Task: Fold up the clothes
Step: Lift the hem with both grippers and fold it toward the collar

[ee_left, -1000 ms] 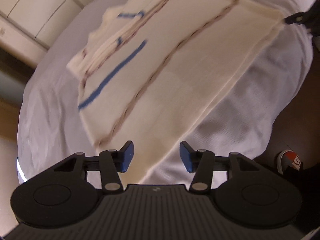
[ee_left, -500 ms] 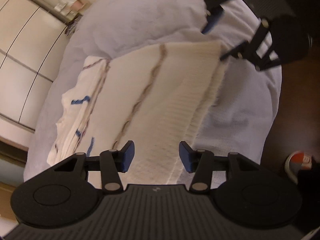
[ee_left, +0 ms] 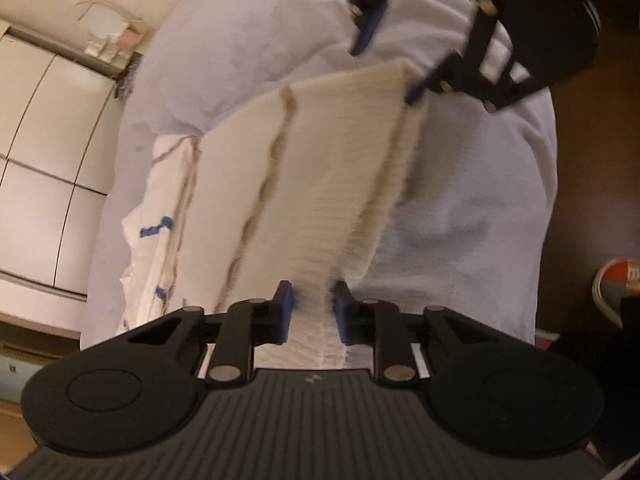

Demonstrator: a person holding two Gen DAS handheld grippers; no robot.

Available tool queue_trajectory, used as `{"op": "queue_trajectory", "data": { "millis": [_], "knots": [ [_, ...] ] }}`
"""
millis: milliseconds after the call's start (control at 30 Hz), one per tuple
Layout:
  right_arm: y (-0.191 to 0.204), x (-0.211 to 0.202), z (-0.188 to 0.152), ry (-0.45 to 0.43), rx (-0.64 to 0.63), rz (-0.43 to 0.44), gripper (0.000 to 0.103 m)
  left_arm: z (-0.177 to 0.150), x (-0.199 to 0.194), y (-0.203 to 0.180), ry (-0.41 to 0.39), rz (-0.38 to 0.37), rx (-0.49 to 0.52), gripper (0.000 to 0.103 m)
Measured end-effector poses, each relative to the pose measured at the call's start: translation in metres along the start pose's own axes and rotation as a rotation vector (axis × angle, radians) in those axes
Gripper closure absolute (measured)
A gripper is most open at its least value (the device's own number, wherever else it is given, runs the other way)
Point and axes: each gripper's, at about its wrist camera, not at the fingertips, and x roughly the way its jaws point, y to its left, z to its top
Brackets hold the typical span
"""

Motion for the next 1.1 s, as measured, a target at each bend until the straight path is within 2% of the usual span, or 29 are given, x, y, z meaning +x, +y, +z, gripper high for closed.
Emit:
{"op": "queue_trajectory", "data": {
  "millis": [167,300,400,467,533,700,767,800,833,967,1100],
  "knots": [
    [0.000,0.001,-0.003,-0.012,0.001,-0.001,0.072,-0.001,-0.013,0.002,-0.037,-0.012,0.014,0.084],
    [0.004,0.004,-0.003,-0.020,-0.034,-0.015,0.072,-0.001,-0.005,-0.003,-0.007,-0.009,0.018,0.084],
    [0.009,0.003,-0.003,-0.040,-0.086,-0.024,0.068,-0.003,0.001,-0.008,0.008,-0.006,0.058,0.084],
    [0.010,0.002,-0.006,-0.031,-0.085,-0.023,0.068,-0.002,-0.004,-0.006,-0.012,-0.033,0.044,0.083],
    [0.009,0.001,-0.009,-0.030,-0.072,-0.022,0.067,0.000,-0.008,-0.005,-0.031,-0.054,0.018,0.075],
    [0.009,0.002,-0.006,-0.039,-0.058,-0.020,0.065,0.007,0.004,-0.014,-0.004,-0.044,0.044,0.075],
    [0.009,0.001,-0.007,-0.046,-0.053,-0.021,0.065,0.008,0.006,-0.015,-0.002,-0.024,0.044,0.082],
    [0.009,0.000,-0.007,-0.050,-0.054,-0.023,0.065,0.008,0.005,-0.013,-0.007,-0.016,0.035,0.095],
    [0.010,0.000,-0.007,-0.053,-0.054,-0.024,0.065,0.008,0.002,-0.009,-0.016,-0.010,0.012,0.100],
    [0.011,-0.002,-0.008,-0.076,-0.059,-0.029,0.065,0.009,-0.011,0.012,-0.057,0.021,-0.074,0.101],
    [0.012,0.001,-0.006,-0.093,-0.064,-0.046,0.066,0.011,-0.016,0.022,-0.069,0.020,-0.102,0.101]
  ]
}}
